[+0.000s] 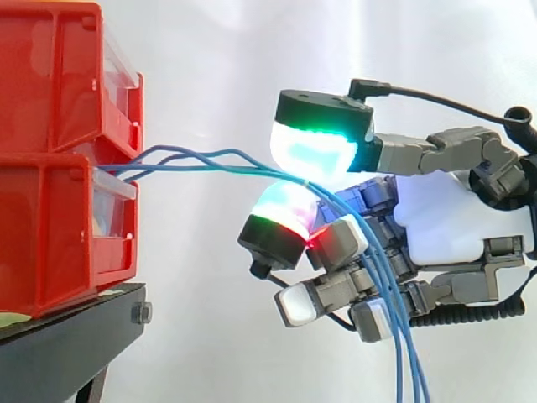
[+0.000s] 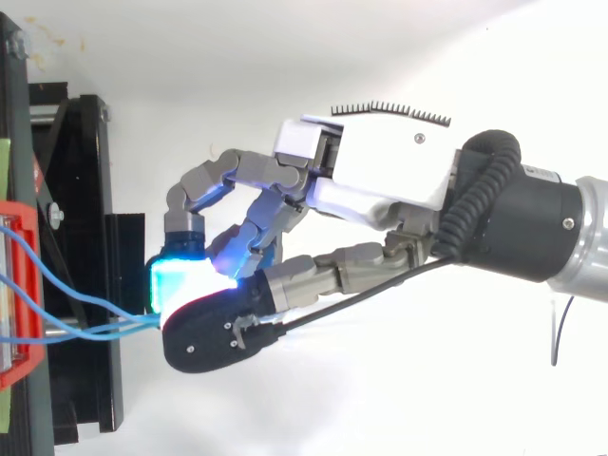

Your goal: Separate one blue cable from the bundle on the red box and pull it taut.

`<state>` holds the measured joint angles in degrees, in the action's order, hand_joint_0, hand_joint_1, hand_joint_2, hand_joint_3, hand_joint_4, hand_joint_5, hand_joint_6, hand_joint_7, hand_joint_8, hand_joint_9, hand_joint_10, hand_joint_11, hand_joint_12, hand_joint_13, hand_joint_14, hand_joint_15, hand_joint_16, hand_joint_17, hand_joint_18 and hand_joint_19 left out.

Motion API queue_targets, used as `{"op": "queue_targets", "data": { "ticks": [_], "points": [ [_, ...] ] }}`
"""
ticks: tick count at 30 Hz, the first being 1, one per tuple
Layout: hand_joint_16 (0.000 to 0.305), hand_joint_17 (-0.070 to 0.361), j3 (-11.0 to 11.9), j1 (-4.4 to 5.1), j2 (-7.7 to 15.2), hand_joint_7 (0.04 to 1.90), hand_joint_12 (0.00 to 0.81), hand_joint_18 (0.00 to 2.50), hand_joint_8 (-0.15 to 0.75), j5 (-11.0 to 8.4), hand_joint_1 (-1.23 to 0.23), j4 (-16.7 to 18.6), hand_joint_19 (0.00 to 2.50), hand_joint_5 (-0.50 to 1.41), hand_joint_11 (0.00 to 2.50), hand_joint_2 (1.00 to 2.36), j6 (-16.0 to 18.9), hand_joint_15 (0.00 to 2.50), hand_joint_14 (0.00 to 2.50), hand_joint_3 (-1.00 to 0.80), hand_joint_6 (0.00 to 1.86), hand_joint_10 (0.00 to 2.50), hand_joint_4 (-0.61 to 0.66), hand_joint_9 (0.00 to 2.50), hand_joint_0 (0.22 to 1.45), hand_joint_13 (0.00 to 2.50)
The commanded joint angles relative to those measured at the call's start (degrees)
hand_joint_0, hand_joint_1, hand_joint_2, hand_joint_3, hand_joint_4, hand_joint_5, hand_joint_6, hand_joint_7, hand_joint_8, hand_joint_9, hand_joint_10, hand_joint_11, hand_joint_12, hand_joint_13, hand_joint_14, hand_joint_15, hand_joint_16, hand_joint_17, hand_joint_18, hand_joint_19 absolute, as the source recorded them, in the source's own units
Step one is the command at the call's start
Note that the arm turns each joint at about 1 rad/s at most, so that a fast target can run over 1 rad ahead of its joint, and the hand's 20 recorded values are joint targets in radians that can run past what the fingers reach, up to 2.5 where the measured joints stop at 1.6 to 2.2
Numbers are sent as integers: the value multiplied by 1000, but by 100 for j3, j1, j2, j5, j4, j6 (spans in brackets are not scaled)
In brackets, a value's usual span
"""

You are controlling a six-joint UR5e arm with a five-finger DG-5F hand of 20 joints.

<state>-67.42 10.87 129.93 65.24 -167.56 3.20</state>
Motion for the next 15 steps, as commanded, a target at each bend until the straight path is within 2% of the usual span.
{"op": "queue_targets", "data": {
  "ticks": [1, 3, 5, 6, 7, 8, 9, 10, 12, 15],
  "points": [
    [50, 111, 1, 2, -3, 1040, 399, 1025, 367, 42, -722, -93, 760, -181, 1066, 1004, 31, 590, 17, -445, 868, 18, 164, 1059, 591, 925],
    [51, 115, 1, 2, -3, 1058, 409, 1032, 378, 77, -659, -172, 765, -175, 1051, 1002, 40, 597, 15, -475, 861, 17, 175, 1071, 561, 926],
    [53, 118, -8, 2, -3, 1062, 416, 1041, 384, 209, -626, -444, 761, -174, 1057, 1000, 40, 597, 16, -495, 858, 18, 177, 1079, 545, 931],
    [53, 119, -8, 2, -3, 1066, 419, 1040, 383, 209, -618, -444, 768, -173, 1040, 1000, 40, 593, 16, -498, 857, 17, 181, 1083, 540, 932],
    [53, 119, 1, -6, -3, 1068, 419, 1041, 384, 288, -618, -567, 769, -173, 1048, 1000, 40, 593, 17, -499, 856, 18, 177, 1083, 540, 932],
    [53, 119, 1, -6, -3, 1068, 421, 1042, 386, 543, -627, -875, 761, -173, 1055, 1000, 40, 597, 16, -492, 856, 18, 182, 1082, 539, 931],
    [53, 118, -8, -6, -11, 1070, 419, 1038, 385, 683, -637, -1051, 769, -173, 1057, 1001, 58, 597, 17, -483, 856, 18, 184, 1081, 544, 929],
    [52, 118, -8, -6, -11, 1065, 419, 1034, 383, 683, -660, -1051, 765, -173, 1059, 1003, 58, 594, 16, -459, 855, 17, 180, 1079, 553, 928],
    [51, 115, 1, -6, -108, 1078, 412, 1025, 378, 824, -690, -1262, 781, -173, 1050, 1008, 67, 595, 16, -391, 853, 18, 172, 1077, 583, 925],
    [51, 114, 1, -6, -196, 1083, 411, 1025, 372, 824, -699, -1420, 783, -172, 1058, 1010, 67, 602, 16, -358, 853, 18, 170, 1078, 590, 926]
  ]
}}
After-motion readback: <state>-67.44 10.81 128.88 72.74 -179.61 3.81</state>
